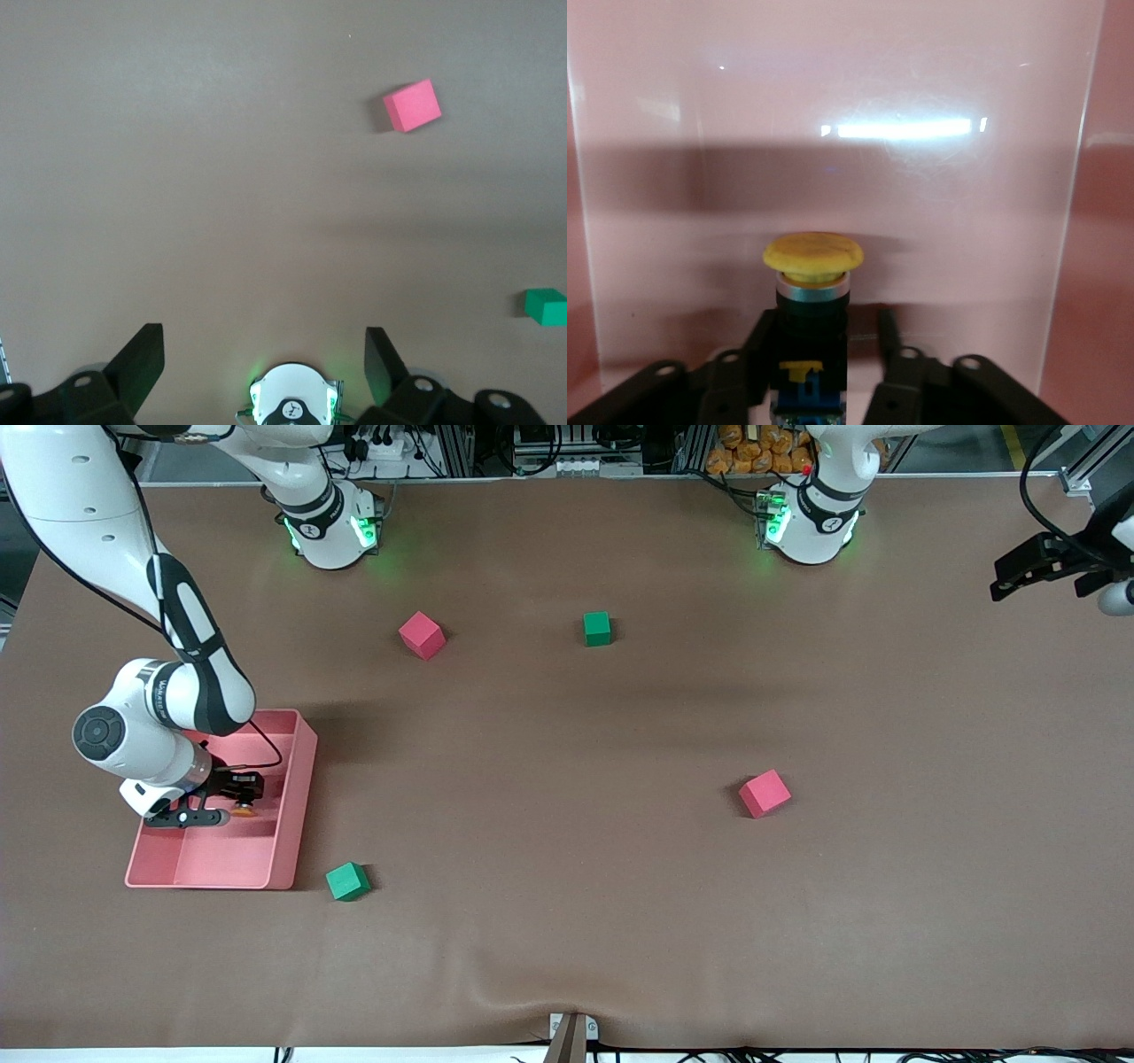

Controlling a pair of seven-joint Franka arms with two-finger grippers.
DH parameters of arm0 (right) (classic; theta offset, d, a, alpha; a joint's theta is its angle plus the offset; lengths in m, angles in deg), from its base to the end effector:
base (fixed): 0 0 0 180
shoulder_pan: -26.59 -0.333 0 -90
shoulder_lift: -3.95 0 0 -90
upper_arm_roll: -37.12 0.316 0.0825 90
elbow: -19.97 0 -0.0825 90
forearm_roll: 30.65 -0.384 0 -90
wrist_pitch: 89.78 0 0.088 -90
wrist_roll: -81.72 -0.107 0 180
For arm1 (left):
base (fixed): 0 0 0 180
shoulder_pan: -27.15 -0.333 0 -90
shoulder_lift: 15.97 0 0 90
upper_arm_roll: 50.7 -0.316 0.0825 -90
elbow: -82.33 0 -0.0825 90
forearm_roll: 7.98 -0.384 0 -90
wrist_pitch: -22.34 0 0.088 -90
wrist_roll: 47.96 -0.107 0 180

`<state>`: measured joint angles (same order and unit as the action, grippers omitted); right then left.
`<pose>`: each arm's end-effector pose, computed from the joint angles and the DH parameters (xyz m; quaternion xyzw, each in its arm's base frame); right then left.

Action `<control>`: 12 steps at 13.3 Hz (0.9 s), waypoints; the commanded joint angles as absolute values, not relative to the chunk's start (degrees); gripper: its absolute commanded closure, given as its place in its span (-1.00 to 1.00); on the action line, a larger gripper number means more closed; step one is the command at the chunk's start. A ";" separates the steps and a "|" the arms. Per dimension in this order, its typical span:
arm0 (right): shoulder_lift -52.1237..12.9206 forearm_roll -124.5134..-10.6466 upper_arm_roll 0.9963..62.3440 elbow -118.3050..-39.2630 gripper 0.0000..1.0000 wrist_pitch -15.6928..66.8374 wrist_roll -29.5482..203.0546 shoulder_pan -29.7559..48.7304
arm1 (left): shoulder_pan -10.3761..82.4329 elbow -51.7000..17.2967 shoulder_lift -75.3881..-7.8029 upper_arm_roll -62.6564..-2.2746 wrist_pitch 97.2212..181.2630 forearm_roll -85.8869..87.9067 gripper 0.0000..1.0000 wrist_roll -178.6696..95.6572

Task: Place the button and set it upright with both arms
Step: 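Lift the button out of the tray with the right gripper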

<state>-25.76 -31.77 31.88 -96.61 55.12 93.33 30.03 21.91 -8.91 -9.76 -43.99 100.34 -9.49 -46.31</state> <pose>0.5889 -0.0897 0.1851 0.9995 0.0232 -0.0138 0.0150 0.4975 -0.0132 0.6543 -0.9979 -0.0042 0.0611 0.0210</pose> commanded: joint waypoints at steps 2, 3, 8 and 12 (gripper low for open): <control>-20.34 -33.02 32.29 -98.05 0.94 54.47 100.43 30.19 | 22.23 -6.79 -6.83 -40.16 98.28 -10.79 -1.00 -44.80; -16.91 -33.02 32.29 -97.98 0.94 49.48 102.27 30.02 | 21.97 -5.13 -6.92 -38.94 98.19 -10.71 -1.00 -43.84; -5.46 -32.93 32.46 -90.96 0.94 27.67 110.19 23.80 | 21.71 -3.27 -7.10 -38.92 98.28 -10.88 -1.00 -44.61; -9.55 -32.84 32.29 -77.10 0.90 23.78 104.09 6.24 | 21.62 -2.22 -6.92 -39.28 97.23 -10.53 -1.00 -44.27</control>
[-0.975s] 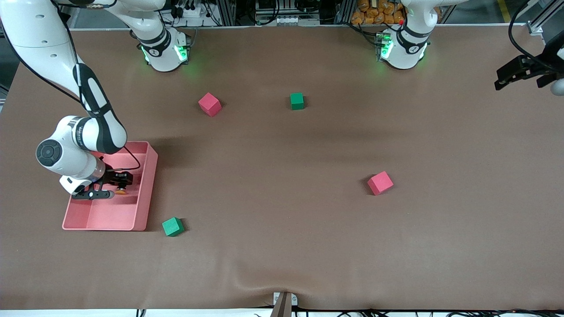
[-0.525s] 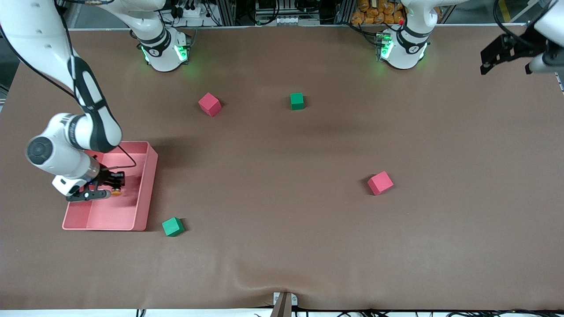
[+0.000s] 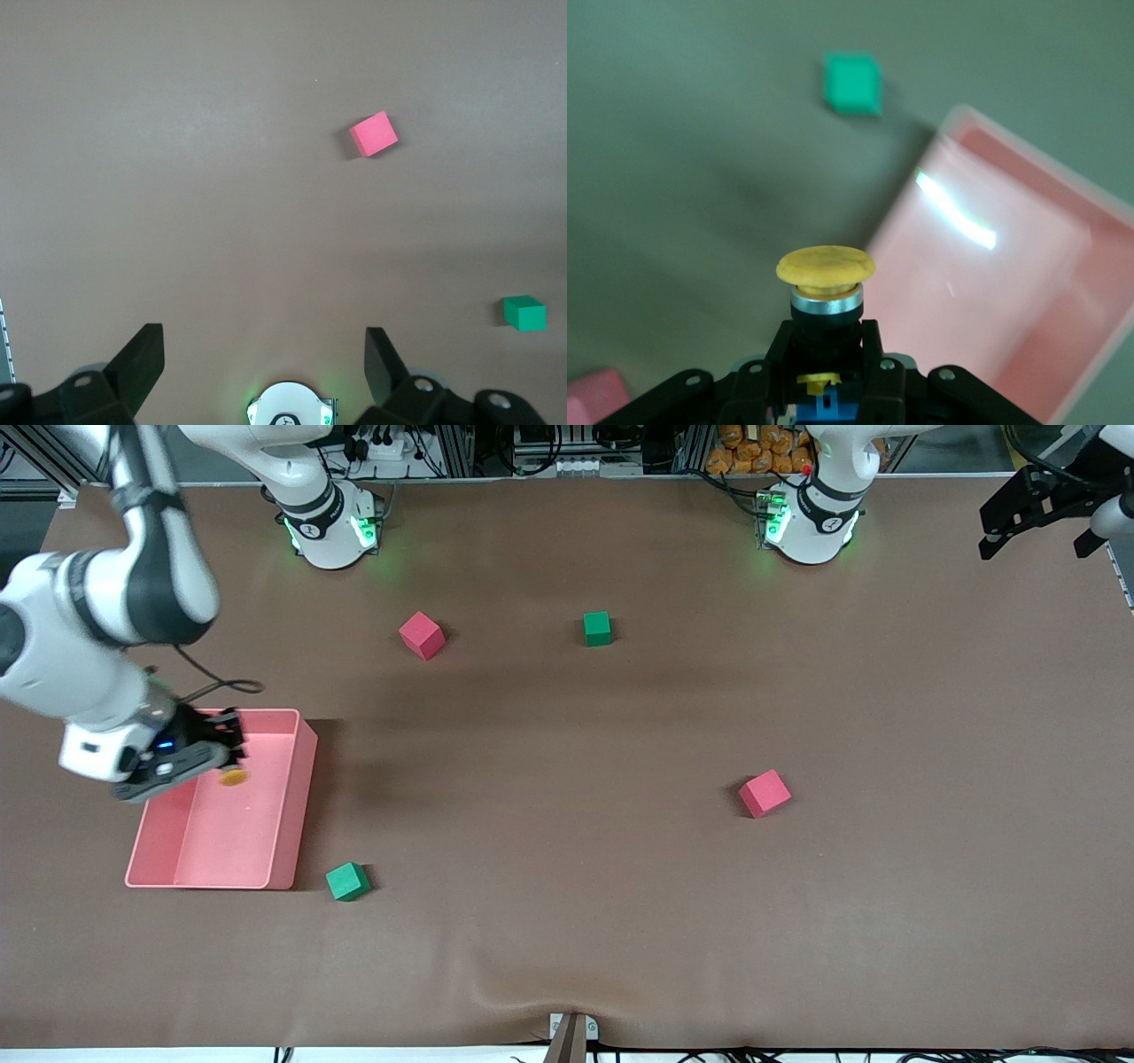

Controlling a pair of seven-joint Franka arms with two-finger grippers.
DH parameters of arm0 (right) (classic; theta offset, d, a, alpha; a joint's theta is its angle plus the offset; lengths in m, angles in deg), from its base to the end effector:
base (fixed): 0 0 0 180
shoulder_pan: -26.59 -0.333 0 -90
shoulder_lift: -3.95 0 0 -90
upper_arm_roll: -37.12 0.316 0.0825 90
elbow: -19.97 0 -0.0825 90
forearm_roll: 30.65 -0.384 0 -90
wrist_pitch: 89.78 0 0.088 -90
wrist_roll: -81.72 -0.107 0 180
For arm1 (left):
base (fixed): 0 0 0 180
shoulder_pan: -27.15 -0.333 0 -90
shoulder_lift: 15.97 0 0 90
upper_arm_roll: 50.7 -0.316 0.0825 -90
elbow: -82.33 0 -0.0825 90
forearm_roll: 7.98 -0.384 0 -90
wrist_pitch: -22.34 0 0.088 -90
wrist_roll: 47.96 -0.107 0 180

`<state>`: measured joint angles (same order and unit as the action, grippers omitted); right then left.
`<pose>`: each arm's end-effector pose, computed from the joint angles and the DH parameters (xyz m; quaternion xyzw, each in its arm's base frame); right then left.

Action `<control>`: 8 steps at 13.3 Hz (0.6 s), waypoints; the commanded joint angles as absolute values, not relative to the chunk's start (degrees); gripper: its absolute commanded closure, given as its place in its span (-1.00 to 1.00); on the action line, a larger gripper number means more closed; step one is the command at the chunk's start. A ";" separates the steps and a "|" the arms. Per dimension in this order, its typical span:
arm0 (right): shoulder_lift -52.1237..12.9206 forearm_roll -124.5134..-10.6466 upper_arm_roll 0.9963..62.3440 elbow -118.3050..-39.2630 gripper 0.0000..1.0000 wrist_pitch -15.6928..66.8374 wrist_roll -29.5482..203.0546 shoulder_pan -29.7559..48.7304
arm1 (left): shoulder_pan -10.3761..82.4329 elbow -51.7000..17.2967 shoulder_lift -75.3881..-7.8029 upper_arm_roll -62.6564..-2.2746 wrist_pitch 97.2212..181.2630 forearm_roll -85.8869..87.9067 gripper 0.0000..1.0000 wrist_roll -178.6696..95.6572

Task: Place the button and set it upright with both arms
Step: 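Lift the button out of the tray with the right gripper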

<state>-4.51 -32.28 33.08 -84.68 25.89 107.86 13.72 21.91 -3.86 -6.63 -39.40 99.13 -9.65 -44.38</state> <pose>0.5986 0.0964 0.4558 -0.9551 -0.2952 -0.0235 0.0043 0.4709 -0.0574 0.7173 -0.9994 0.0170 -0.0005 0.0302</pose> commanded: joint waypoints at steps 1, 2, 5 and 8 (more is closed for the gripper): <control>-11.85 -32.84 32.37 -74.19 0.88 22.99 96.56 2.45 | 21.36 -1.87 -6.92 -39.45 97.14 -10.79 -1.00 -43.92; -14.13 -32.93 32.29 -72.59 0.87 23.24 89.27 -1.41 | 21.35 -1.78 -6.83 -40.67 97.14 -10.79 -1.00 -44.52; -20.72 -32.84 32.37 -67.58 0.86 23.86 71.05 -9.17 | 21.79 -2.13 -6.83 -40.69 93.99 -10.79 -1.00 -43.66; -29.85 -32.58 32.37 -59.07 0.86 25.43 56.19 -14.53 | 22.14 -1.87 -7.71 -39.11 92.74 -11.06 -1.00 -43.48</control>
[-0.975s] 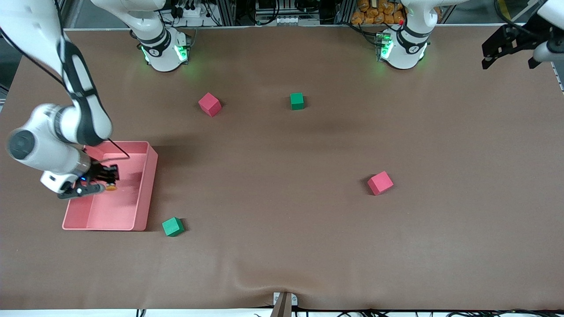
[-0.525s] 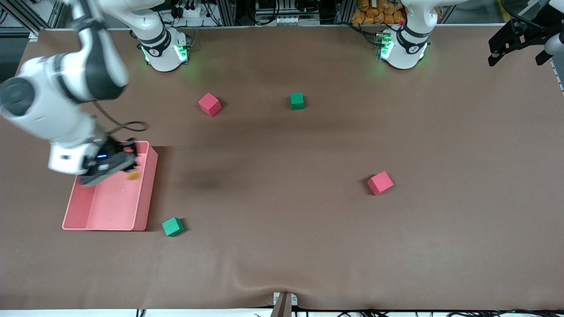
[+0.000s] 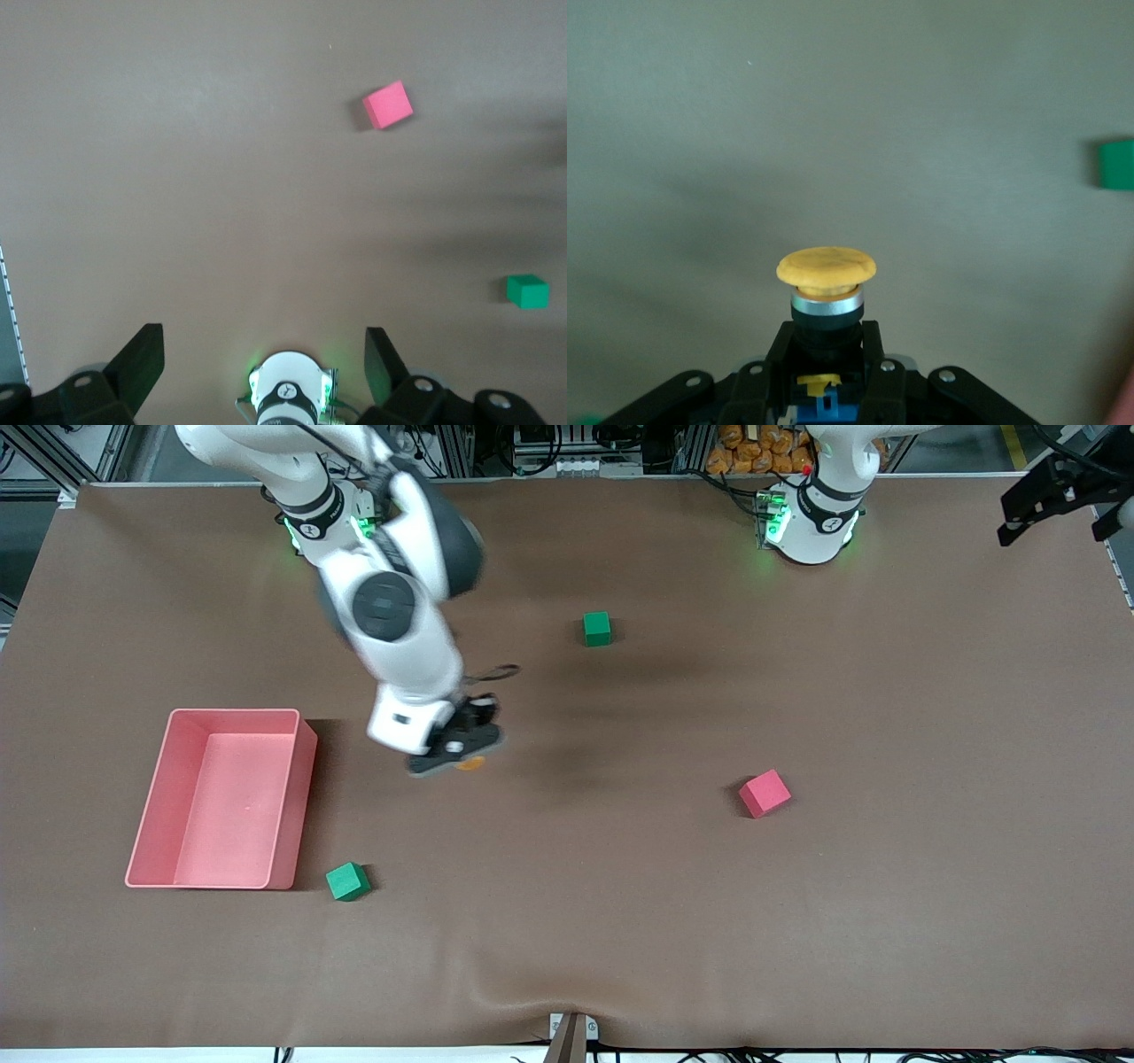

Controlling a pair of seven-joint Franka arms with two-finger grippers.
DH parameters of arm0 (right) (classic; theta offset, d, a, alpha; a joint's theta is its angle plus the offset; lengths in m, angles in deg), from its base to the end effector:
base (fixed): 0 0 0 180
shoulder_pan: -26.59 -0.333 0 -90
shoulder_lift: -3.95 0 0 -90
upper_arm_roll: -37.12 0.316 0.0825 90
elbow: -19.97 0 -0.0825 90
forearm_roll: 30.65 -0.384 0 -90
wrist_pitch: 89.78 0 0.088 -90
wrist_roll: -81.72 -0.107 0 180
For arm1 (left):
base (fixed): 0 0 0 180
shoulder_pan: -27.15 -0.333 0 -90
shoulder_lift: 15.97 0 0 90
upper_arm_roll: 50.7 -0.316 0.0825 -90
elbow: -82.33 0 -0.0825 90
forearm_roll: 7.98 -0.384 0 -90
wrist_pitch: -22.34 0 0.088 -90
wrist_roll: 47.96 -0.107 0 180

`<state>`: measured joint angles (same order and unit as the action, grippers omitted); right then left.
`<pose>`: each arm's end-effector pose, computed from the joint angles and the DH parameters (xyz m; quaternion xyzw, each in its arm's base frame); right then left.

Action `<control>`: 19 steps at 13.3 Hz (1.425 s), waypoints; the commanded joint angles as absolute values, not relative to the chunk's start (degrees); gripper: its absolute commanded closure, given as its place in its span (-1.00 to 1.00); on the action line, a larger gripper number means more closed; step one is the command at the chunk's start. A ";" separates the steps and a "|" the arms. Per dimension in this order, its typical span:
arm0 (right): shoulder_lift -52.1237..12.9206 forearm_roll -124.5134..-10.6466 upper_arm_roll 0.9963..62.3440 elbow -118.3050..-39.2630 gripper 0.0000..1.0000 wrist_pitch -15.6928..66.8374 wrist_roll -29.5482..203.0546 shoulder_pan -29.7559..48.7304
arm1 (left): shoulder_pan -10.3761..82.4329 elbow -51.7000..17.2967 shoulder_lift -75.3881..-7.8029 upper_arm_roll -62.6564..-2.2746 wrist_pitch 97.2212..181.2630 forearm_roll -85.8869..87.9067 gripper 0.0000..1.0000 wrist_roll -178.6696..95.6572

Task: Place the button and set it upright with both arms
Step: 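Lift the button out of the tray with the right gripper, then lower the button onto the table and open the right gripper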

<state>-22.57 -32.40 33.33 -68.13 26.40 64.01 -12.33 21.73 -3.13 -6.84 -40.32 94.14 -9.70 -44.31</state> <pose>0.5589 0.4033 0.3899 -0.9888 -0.1486 -0.0131 0.0055 0.4629 -0.0462 0.7142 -0.9987 0.0056 0.0385 0.0317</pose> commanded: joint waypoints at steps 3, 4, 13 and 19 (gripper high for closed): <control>-37.25 -32.58 32.37 -53.42 0.86 31.21 44.32 -17.70 | 22.15 -1.86 -9.03 -39.10 93.01 -10.88 -1.00 -43.21; -38.40 -32.58 32.37 -53.41 0.86 34.20 41.32 -18.41 | 21.71 -1.86 -9.64 -39.36 93.70 -9.84 -1.00 -43.30; -51.51 -32.58 32.37 -46.03 0.86 37.74 25.56 -25.70 | 21.18 -1.86 -10.09 -41.47 98.28 -7.89 -1.00 -44.09; -52.30 -31.53 32.11 -46.38 -1.00 37.83 25.91 -27.82 | 19.25 -1.95 -9.65 -42.35 98.37 -7.37 -1.00 -45.94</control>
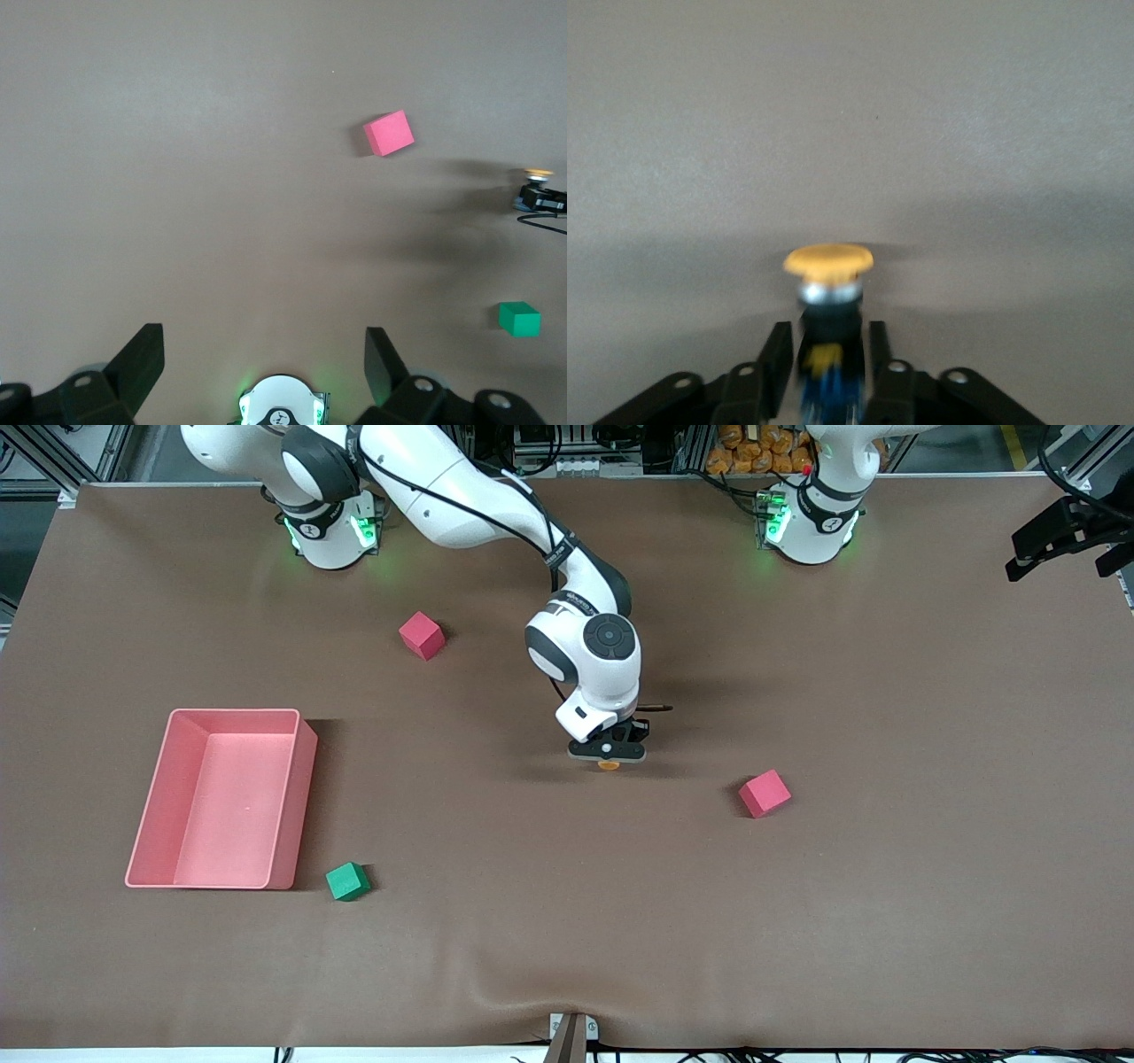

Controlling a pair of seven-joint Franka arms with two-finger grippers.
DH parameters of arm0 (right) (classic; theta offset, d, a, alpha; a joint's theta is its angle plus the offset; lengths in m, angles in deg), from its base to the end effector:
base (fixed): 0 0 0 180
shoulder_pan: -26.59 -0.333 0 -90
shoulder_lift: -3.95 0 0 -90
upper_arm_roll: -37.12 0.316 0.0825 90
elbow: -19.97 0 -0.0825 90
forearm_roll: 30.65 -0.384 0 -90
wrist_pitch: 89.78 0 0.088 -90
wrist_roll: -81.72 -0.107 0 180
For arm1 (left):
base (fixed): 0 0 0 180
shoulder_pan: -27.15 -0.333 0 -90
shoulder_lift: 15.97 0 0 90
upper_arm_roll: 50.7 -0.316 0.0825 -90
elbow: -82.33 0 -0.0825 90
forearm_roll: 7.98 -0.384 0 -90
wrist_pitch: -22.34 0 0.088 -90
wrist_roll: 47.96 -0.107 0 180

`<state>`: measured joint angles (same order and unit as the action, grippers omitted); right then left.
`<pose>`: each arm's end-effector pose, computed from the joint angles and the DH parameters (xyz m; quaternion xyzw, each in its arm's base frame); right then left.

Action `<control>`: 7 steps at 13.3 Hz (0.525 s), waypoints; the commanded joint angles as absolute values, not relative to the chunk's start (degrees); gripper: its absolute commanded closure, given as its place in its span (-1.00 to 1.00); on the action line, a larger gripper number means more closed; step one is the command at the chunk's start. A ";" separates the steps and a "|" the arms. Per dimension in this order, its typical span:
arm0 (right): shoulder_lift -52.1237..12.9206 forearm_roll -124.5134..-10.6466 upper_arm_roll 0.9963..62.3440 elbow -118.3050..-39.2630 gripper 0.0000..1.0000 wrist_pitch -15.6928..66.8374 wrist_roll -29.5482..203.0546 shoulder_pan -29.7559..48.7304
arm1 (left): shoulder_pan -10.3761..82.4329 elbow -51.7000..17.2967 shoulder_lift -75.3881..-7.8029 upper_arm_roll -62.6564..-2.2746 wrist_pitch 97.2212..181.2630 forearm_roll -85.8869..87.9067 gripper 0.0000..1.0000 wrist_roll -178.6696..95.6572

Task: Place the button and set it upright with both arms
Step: 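Lower the button onto the table and open the right gripper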

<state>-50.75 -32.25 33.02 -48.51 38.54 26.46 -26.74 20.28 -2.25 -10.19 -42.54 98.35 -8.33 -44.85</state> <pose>0.4897 0.5936 0.2096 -0.9978 0.0443 -0.0417 0.0258 0.4938 -0.0152 0.6995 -0.9995 -0.0171 0.0244 0.0111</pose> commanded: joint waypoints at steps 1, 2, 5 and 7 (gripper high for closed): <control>-52.30 -30.83 32.20 -46.38 -1.00 37.75 25.91 -27.82 | 18.98 -1.95 -9.65 -42.35 98.46 -7.37 -1.00 -45.94; -51.86 -30.74 32.11 -46.38 -1.00 37.48 26.00 -27.73 | 18.98 -1.95 -9.73 -42.35 98.46 -7.37 -1.00 -45.94; -49.06 -30.56 31.93 -46.38 -1.00 37.13 26.70 -26.94 | 18.89 -2.21 -9.73 -42.35 98.54 -7.37 -1.00 -45.94; -46.25 -30.82 31.85 -46.64 -1.00 36.34 30.02 -25.54 | 18.72 -2.30 -9.73 -42.35 99.24 -7.37 -1.00 -45.94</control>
<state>-49.65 -31.52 31.66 -46.32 38.47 27.37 -26.95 19.56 -2.25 -10.19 -42.55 98.48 -8.24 -44.86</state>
